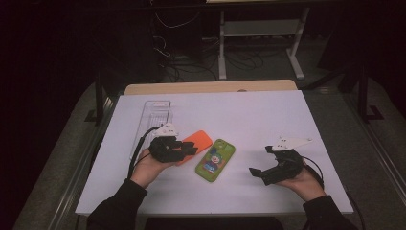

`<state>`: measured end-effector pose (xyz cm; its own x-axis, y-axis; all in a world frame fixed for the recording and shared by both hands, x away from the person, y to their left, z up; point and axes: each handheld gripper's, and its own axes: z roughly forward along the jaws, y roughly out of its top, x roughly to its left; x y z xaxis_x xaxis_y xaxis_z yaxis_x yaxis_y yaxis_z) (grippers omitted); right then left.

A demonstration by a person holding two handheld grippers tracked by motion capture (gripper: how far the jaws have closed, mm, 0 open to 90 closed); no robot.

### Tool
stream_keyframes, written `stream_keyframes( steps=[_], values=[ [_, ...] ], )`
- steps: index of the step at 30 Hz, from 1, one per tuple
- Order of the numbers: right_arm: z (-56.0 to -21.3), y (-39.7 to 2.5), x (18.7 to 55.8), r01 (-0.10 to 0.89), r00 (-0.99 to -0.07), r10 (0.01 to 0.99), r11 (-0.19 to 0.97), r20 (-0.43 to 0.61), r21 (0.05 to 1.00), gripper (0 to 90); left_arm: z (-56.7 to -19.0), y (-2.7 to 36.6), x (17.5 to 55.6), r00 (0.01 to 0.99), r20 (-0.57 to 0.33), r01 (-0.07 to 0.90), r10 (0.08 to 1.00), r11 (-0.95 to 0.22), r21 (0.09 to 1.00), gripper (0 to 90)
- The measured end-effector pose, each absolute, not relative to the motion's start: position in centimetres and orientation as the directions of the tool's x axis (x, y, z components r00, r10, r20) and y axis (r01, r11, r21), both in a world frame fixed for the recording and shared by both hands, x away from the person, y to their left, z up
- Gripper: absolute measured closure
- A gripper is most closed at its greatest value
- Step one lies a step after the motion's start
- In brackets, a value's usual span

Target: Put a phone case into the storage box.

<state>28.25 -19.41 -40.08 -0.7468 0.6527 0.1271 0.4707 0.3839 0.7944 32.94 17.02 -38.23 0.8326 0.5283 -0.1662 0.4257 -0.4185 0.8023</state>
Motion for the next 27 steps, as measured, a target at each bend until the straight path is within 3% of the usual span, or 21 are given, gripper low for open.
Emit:
stream_keyframes(
  steps=[6,9,19,27],
  values=[
    [-40.1,-19.6,28.1,0.474,-0.744,0.654,0.379,0.132,0.795,0.0,-38.9,15.3,33.2,0.821,-0.172,0.459,0.544,-0.450,0.766,89.4],
    [-40.0,-19.6,28.1,0.475,-0.743,0.656,0.378,0.132,0.794,0.0,-39.3,14.7,33.1,0.810,-0.180,0.479,0.558,-0.453,0.752,89.6],
    [-40.1,-19.7,28.1,0.472,-0.749,0.650,0.386,0.129,0.792,0.0,-41.3,13.2,33.2,0.810,-0.081,0.472,0.580,-0.565,0.677,89.7],
    [-40.1,-19.6,28.1,0.475,-0.747,0.652,0.384,0.132,0.792,0.0,-42.2,13.0,33.1,0.774,-0.069,0.507,0.629,-0.551,0.663,89.7]
  ],
)
